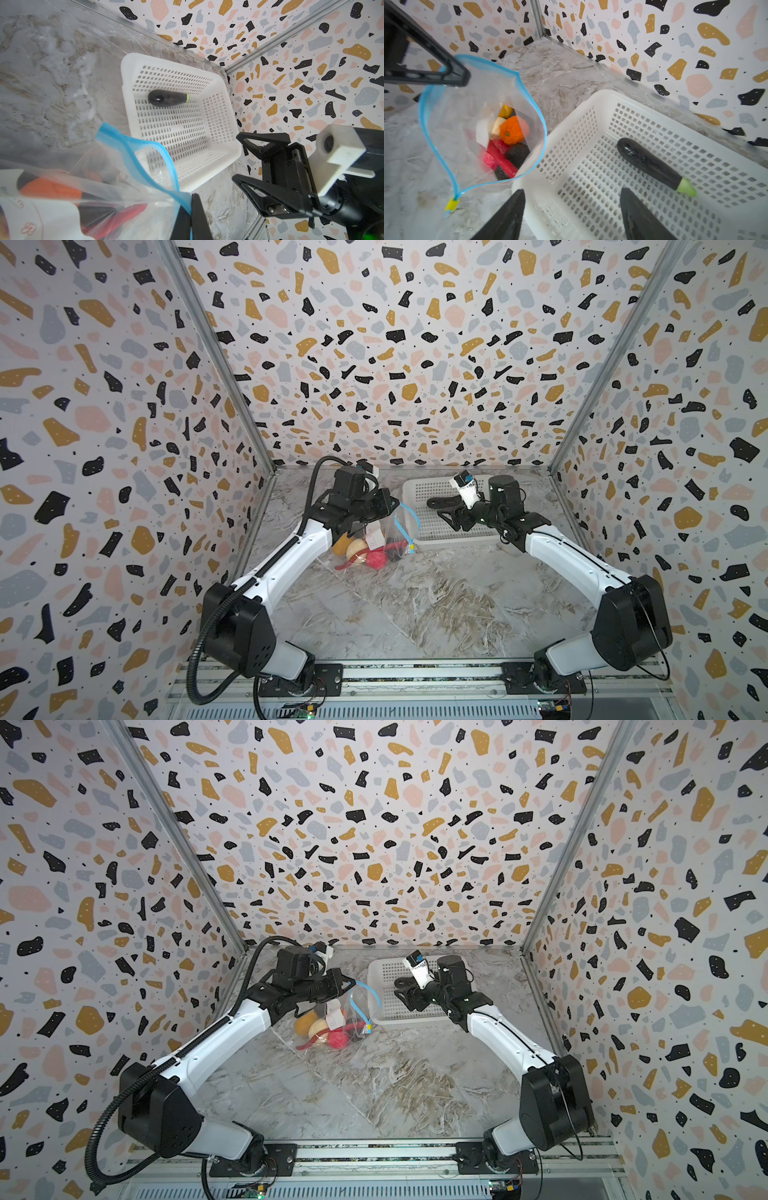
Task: Place the food in the zip-top bag and seal the zipper
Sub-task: 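Release the orange lump into the bag and move the right gripper to the eggplant, then lower the right gripper onto the dark eggplant in the basket and grasp it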
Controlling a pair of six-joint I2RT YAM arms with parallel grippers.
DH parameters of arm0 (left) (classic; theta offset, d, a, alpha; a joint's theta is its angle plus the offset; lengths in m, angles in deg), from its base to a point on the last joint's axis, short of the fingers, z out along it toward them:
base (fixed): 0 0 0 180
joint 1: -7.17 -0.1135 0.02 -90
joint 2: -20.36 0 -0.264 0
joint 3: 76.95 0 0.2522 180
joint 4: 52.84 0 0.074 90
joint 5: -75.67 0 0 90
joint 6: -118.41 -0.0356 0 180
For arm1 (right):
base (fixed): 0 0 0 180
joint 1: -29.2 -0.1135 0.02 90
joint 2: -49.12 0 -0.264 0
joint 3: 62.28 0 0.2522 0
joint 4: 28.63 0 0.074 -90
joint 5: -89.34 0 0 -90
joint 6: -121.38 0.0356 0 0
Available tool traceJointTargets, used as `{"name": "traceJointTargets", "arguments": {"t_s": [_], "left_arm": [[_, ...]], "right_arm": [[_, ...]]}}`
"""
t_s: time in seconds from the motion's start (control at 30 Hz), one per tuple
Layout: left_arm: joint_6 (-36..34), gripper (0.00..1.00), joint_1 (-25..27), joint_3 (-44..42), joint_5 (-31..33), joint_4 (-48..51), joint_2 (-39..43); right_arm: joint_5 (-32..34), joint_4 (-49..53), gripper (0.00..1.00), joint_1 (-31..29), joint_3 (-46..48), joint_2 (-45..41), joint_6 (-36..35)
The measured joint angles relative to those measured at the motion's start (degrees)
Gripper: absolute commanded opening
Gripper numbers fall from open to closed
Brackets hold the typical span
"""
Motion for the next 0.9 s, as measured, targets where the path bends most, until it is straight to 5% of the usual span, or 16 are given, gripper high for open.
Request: {"name": "traceJointTargets", "arguments": {"t_s": [0.9], "left_arm": [[-1.1,0.00,-0.3,0.0,0.9,0.5,-0.4]], "right_arm": [[15.4,3.3,0.76,3.7,-12.4,25.5,-28.5]]}}
